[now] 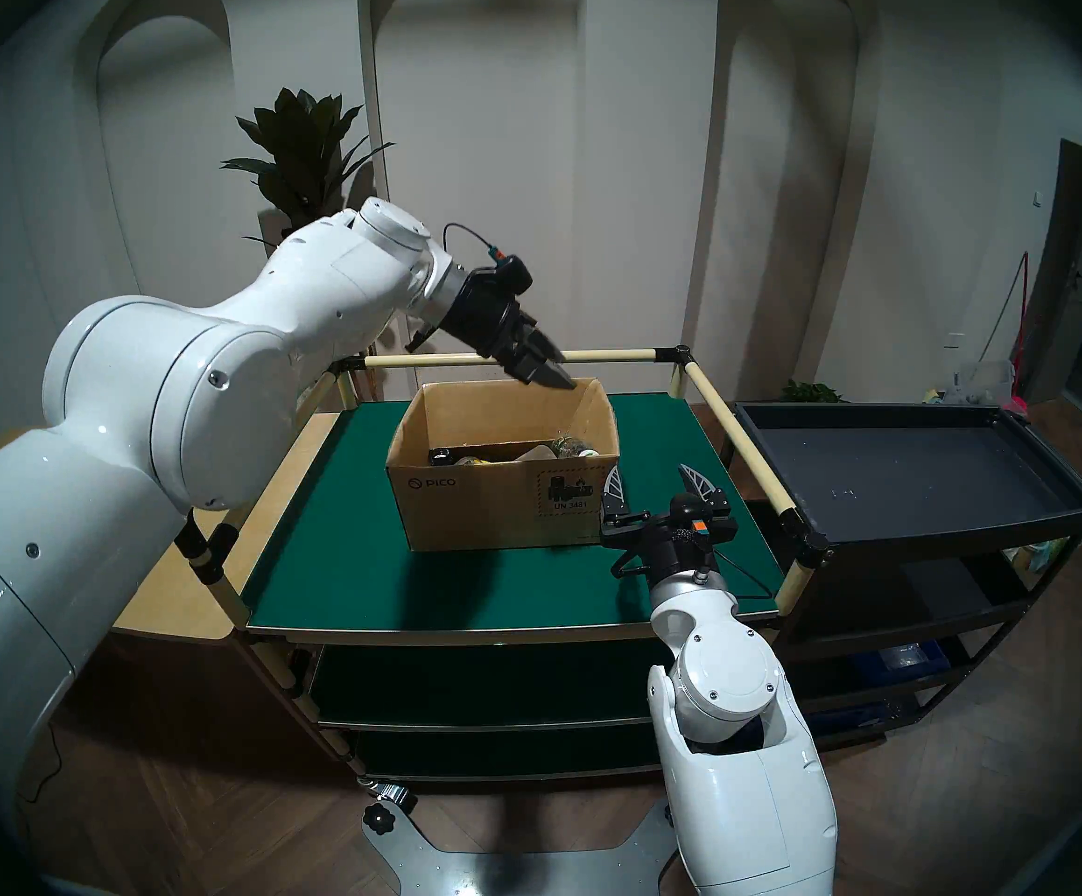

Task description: Put the storage box onto the shelf

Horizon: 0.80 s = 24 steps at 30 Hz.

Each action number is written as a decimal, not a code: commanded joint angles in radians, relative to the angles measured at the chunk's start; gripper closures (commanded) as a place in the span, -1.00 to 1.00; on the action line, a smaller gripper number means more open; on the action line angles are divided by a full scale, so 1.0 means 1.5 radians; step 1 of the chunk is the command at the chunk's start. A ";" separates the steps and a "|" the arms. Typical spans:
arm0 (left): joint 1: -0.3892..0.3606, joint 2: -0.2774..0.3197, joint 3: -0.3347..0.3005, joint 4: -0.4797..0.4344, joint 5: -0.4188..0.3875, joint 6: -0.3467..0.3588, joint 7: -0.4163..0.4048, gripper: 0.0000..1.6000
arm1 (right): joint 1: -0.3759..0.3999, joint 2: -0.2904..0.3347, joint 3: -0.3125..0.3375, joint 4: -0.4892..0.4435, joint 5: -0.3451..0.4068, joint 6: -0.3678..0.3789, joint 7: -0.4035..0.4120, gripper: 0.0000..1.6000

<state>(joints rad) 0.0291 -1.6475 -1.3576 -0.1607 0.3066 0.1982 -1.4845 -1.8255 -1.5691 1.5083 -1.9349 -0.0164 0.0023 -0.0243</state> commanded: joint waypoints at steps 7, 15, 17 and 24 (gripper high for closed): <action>-0.068 0.039 -0.091 -0.086 -0.075 -0.018 0.045 -1.00 | 0.004 -0.001 0.001 -0.017 0.000 -0.005 -0.001 -1.00; -0.028 0.059 -0.106 -0.087 -0.075 -0.019 0.099 -1.00 | 0.004 -0.001 0.001 -0.014 0.000 -0.004 -0.001 -1.00; -0.017 0.066 -0.109 -0.083 -0.076 -0.018 0.109 -1.00 | 0.004 -0.001 0.001 -0.013 0.000 -0.004 0.000 -1.00; 0.012 0.082 -0.127 -0.083 -0.083 -0.019 0.141 -1.00 | 0.005 0.000 0.000 -0.010 0.000 -0.003 0.000 -1.00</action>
<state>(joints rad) 0.0298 -1.5541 -1.5235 -0.2743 0.1972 0.1666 -1.3108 -1.8253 -1.5691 1.5084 -1.9329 -0.0164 0.0023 -0.0243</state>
